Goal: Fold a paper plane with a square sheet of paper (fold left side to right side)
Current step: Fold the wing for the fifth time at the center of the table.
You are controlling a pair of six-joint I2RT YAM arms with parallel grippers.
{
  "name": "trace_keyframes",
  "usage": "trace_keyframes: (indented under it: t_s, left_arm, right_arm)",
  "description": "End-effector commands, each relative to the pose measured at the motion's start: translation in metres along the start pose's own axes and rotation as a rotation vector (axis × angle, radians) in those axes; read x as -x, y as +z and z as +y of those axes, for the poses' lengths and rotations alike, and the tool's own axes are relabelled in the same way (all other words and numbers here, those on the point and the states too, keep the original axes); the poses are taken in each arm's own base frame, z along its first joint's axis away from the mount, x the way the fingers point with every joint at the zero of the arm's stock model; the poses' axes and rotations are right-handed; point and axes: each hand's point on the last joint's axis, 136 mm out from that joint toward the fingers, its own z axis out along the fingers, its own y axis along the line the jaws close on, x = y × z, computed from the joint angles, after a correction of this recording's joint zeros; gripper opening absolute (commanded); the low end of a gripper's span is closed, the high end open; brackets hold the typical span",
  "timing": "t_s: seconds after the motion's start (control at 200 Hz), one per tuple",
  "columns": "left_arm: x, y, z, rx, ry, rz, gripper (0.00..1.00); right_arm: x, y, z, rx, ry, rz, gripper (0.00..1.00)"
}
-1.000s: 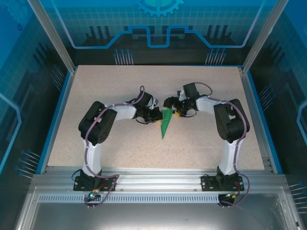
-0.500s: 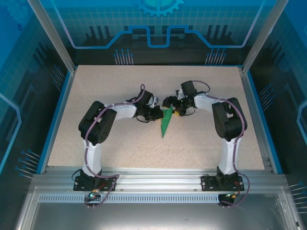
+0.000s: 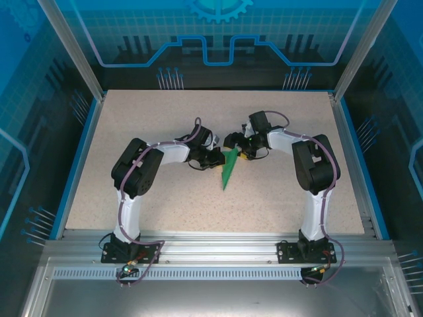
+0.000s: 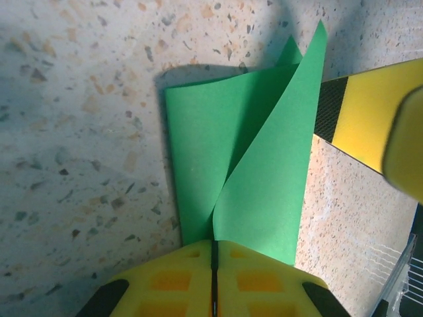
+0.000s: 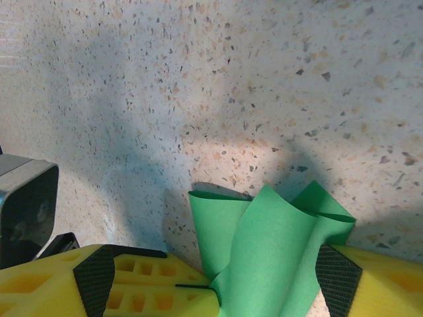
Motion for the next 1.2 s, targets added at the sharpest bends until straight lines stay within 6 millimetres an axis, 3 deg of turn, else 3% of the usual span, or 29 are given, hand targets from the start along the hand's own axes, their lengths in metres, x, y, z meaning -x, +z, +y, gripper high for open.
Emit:
trace_keyframes:
  t_s: [0.0,0.29,0.625,0.665,0.775,0.975,1.196]
  left_arm:
    - [0.002,0.005,0.011,0.025,-0.009,0.012,0.1]
    - [0.001,0.009,0.017,0.036,-0.018,0.016,0.1]
    - [-0.005,0.011,0.023,0.046,-0.029,0.026,0.1]
    - [-0.004,0.01,0.023,0.044,-0.029,0.024,0.1]
    - [-0.004,0.01,0.023,0.046,-0.029,0.023,0.1]
    - [-0.004,0.01,0.024,0.046,-0.03,0.024,0.1]
    - [-0.004,0.009,0.023,0.046,-0.029,0.022,0.1]
  right_arm:
    - [-0.019,0.013,-0.014,-0.053,0.017,0.073,0.85]
    - [-0.016,0.009,-0.007,-0.027,-0.004,0.063,0.85]
    - [0.009,-0.043,0.008,0.036,-0.025,-0.042,0.86]
    - [0.008,-0.047,0.009,0.043,-0.027,-0.042,0.83]
    - [-0.003,-0.049,0.012,0.074,-0.02,-0.025,0.65]
    - [-0.033,-0.03,0.016,0.078,-0.013,0.034,0.34]
    - [-0.048,-0.009,0.014,0.057,0.0,0.079,0.29]
